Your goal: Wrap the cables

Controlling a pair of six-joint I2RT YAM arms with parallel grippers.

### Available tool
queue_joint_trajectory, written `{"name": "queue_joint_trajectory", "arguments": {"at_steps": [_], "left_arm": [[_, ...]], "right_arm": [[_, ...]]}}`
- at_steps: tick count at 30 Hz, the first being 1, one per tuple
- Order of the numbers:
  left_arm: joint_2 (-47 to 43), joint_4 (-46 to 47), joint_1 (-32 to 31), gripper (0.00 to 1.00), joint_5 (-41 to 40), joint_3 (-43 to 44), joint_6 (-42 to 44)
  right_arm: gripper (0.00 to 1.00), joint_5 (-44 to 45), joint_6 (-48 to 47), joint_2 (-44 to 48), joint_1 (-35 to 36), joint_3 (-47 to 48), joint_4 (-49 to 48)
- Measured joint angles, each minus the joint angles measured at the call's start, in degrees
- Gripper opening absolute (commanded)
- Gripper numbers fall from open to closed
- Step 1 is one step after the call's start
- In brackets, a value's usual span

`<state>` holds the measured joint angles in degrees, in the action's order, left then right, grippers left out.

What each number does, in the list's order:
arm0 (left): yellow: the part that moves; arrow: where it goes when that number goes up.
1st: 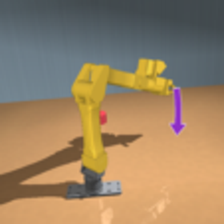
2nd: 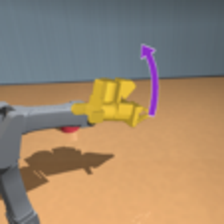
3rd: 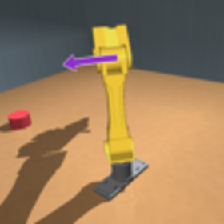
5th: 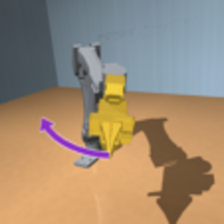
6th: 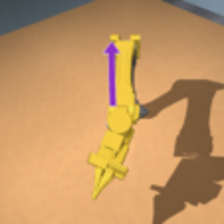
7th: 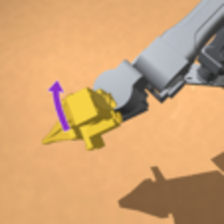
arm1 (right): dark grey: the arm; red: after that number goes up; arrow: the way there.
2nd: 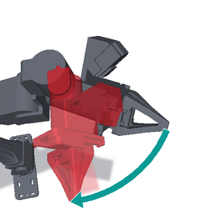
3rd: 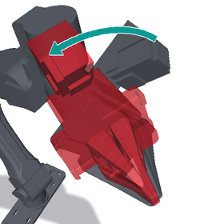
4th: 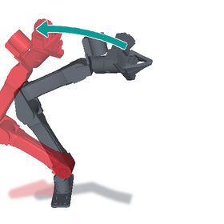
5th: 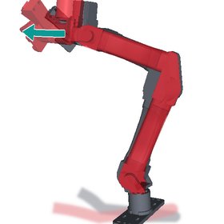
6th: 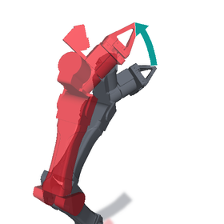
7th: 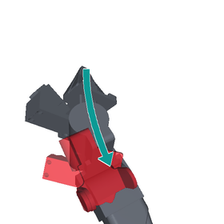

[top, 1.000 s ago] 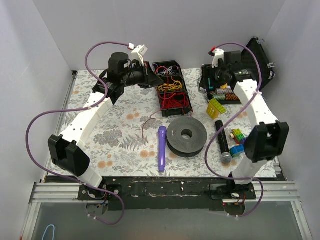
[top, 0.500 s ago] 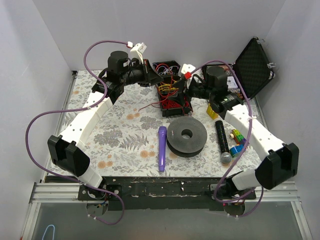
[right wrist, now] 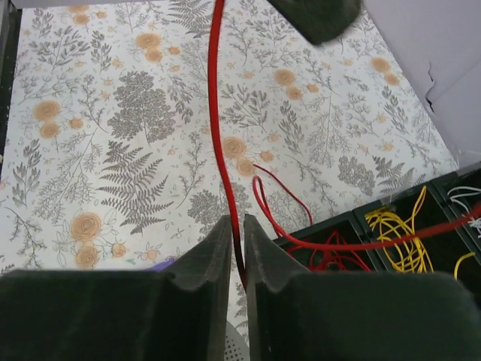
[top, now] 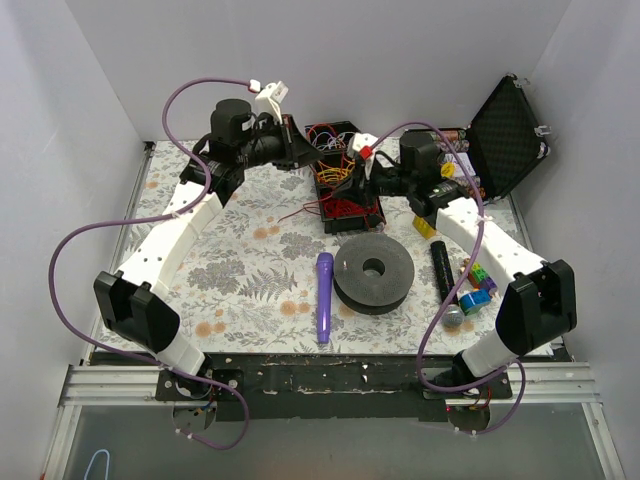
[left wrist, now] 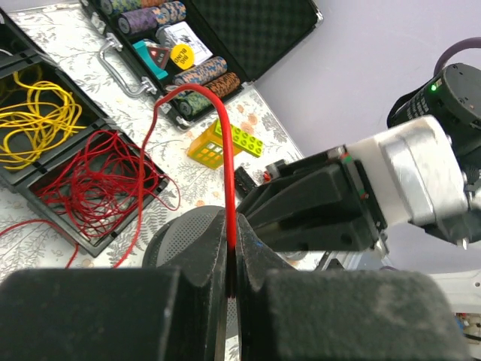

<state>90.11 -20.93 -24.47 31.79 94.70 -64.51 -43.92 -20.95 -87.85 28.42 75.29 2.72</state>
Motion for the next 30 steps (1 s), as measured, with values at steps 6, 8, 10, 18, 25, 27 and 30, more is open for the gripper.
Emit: {"name": "queue_joint_trajectory", "arguments": {"at_steps": [6, 8, 10, 18, 25, 27, 30], "left_arm": [[0.0, -1.3, 1.9, 0.00, 0.1, -0.5, 0.7], [0.0, -2.0, 1.9, 0.53, 0.0, -0.6, 2.1], [-0.1, -3.4, 2.0, 0.82, -0.3, -0.6, 5.7], [-5.4, -12.5, 2.5, 0.87, 0.1, -6.7, 30.7], [-8.1, -22.9, -4.1, 0.81, 5.5, -4.7, 57.1], [-8.1, -24.0, -7.0, 0.80, 7.8, -3.7, 61.5], [-8.0, -25.2, -9.4, 0.78, 11.0, -2.4, 67.1]], "right_arm": [[0.01, -3.0, 3.3, 0.0, -4.1, 0.3, -0.4], [0.01, -3.5, 3.8, 0.0, -4.3, 1.3, 2.2], [0.01, -4.1, 4.0, -0.1, -4.3, 3.0, 6.6], [0.01, -7.1, 4.8, -0.7, -4.4, 11.1, 26.3], [0.01, -9.5, 5.9, -4.5, -3.8, 17.7, 42.2], [0.01, -10.4, 7.2, -4.8, -3.1, 18.4, 44.4], [0.01, -12.0, 9.0, -4.6, -1.4, 19.5, 45.3]]}}
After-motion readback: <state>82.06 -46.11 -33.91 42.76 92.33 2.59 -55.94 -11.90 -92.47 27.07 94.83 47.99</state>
